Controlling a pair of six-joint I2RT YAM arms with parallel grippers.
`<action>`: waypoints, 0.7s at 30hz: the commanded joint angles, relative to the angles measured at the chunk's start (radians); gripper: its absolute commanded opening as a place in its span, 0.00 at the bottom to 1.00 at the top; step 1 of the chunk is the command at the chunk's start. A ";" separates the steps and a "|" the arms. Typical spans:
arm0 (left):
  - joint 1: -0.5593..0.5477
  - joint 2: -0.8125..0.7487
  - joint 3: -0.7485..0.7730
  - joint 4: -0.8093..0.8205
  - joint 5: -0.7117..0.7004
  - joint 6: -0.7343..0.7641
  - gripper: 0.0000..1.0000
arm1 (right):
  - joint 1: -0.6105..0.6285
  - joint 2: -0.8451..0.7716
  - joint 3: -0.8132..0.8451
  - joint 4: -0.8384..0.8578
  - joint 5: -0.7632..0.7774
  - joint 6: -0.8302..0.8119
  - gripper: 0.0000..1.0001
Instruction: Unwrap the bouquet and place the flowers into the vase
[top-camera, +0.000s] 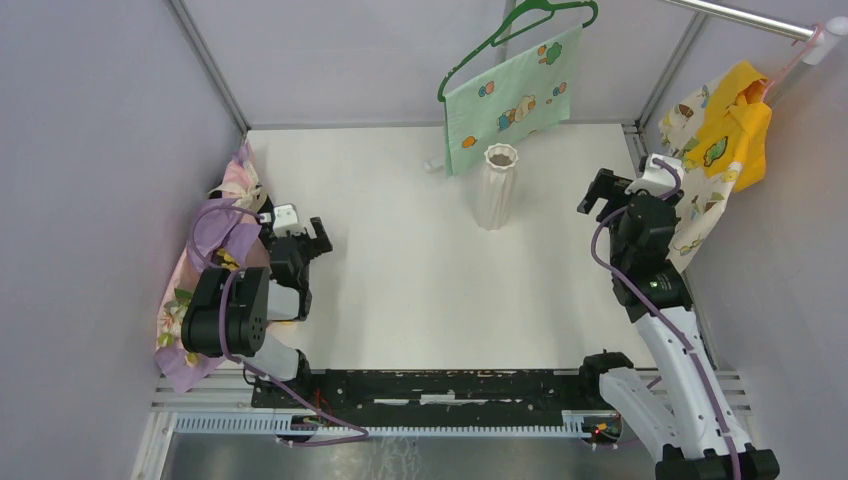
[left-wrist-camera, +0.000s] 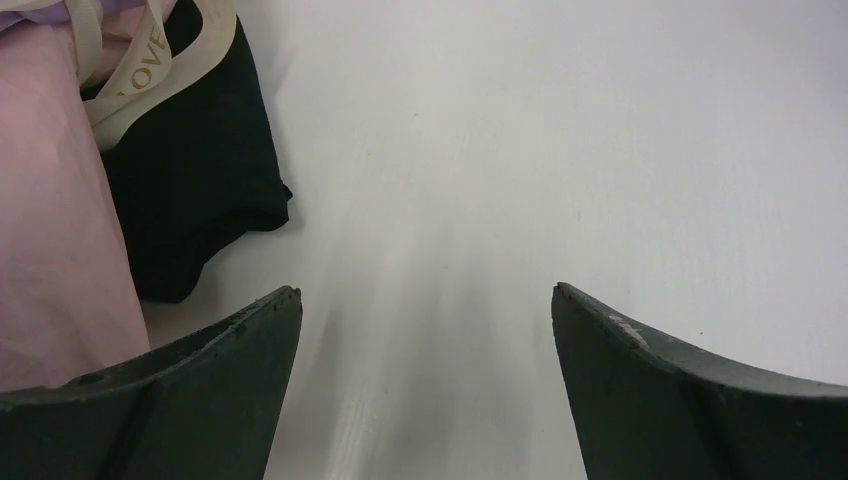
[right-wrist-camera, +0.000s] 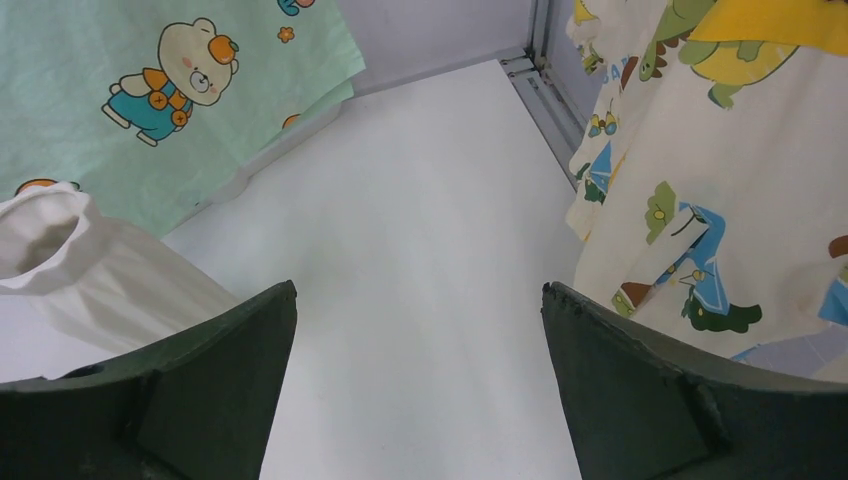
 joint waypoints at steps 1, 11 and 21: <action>-0.003 -0.002 0.013 0.060 0.002 0.059 1.00 | -0.001 -0.056 -0.001 0.105 -0.017 -0.020 0.98; -0.044 -0.055 0.093 -0.132 0.009 0.090 1.00 | -0.003 -0.067 0.029 0.055 0.041 -0.038 0.98; -0.355 -0.315 0.658 -0.814 -0.179 0.166 1.00 | -0.002 -0.009 0.016 0.084 -0.013 0.000 0.98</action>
